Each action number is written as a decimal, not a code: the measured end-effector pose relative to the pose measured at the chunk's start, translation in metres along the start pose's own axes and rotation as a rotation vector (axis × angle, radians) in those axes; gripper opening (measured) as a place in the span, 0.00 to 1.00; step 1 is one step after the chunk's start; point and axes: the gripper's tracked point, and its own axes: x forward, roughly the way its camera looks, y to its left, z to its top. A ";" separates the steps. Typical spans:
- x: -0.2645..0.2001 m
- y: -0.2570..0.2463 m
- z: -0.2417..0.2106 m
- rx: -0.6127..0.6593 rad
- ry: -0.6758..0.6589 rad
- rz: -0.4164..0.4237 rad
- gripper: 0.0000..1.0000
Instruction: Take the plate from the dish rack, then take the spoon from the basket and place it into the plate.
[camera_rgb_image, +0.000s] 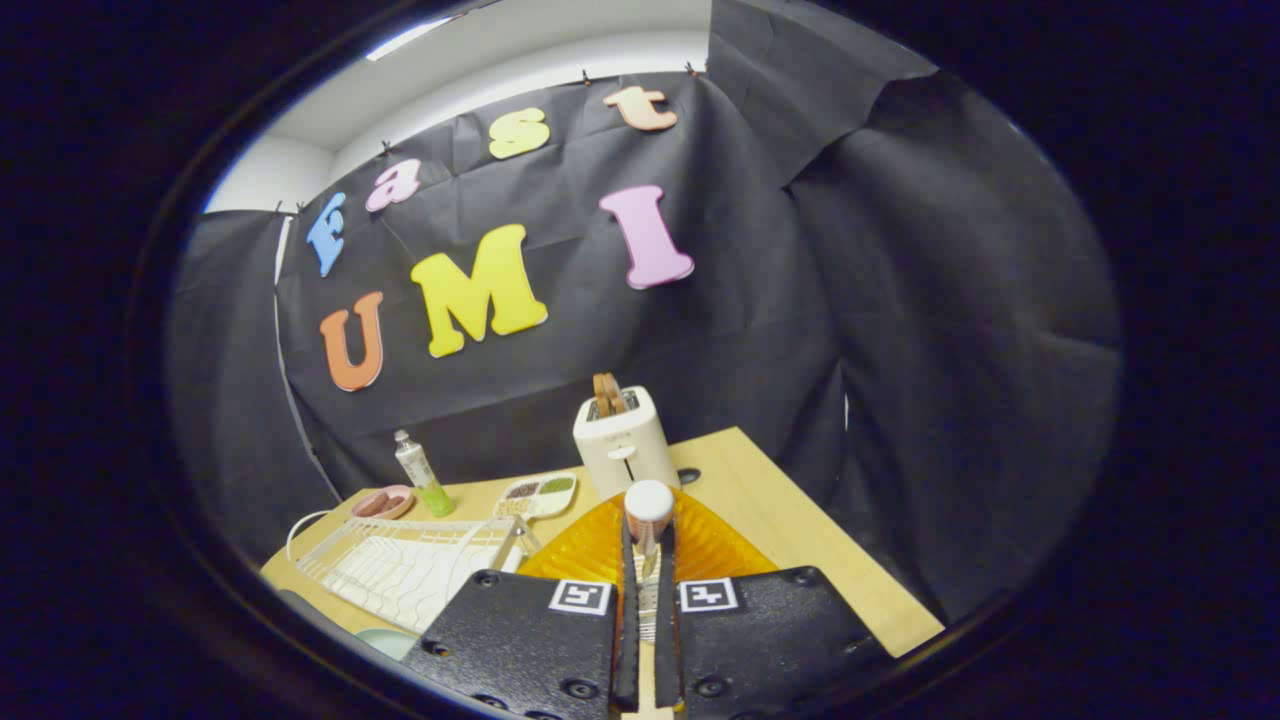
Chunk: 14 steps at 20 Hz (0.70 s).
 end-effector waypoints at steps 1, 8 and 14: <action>-0.017 0.011 0.012 -0.015 -0.032 0.011 0.11; -0.111 0.127 -0.016 -0.074 0.054 0.251 0.11; -0.128 0.205 -0.121 -0.088 0.302 0.422 0.11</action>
